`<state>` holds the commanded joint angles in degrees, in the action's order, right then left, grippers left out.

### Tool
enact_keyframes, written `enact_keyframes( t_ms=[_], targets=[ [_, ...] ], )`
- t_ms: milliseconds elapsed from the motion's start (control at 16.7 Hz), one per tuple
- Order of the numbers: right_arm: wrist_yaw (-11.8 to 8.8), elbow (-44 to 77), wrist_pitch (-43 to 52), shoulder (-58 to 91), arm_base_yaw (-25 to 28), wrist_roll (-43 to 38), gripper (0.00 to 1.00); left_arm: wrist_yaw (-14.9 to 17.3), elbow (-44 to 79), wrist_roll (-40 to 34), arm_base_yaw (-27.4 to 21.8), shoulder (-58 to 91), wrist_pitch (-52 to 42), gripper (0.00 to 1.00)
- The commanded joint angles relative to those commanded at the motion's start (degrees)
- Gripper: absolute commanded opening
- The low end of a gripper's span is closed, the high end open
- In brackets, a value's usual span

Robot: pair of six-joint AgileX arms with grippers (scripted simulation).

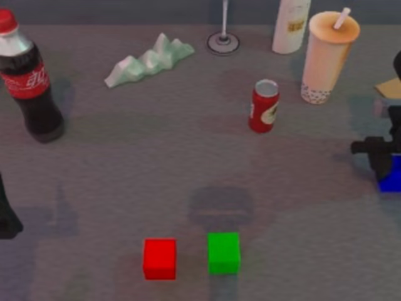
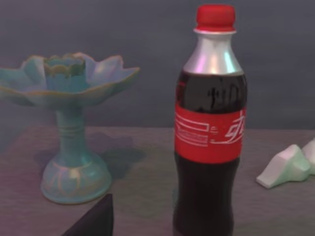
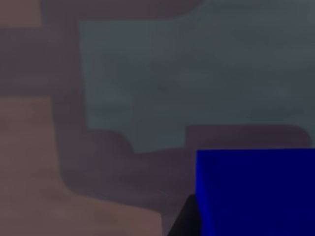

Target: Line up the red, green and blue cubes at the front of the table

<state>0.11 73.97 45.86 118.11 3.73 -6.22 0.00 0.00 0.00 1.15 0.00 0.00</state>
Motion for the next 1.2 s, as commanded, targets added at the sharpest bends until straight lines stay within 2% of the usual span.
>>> enact_keyframes(
  t_ms=[600,1020,1200],
  targets=[
    [0.1,0.3,0.4,-0.7,-0.1,0.0,0.0,0.0,0.0,0.0,0.0,0.0,0.0,1.0],
    [0.0,7.6,12.9,-5.3,0.3,0.1,0.0,0.0,0.0,0.0,0.0,0.0,0.0,1.0],
    [0.0,8.8,14.7,-6.4,0.4,0.1,0.0,0.0,0.0,0.0,0.0,0.0,0.0,1.0]
  ],
)
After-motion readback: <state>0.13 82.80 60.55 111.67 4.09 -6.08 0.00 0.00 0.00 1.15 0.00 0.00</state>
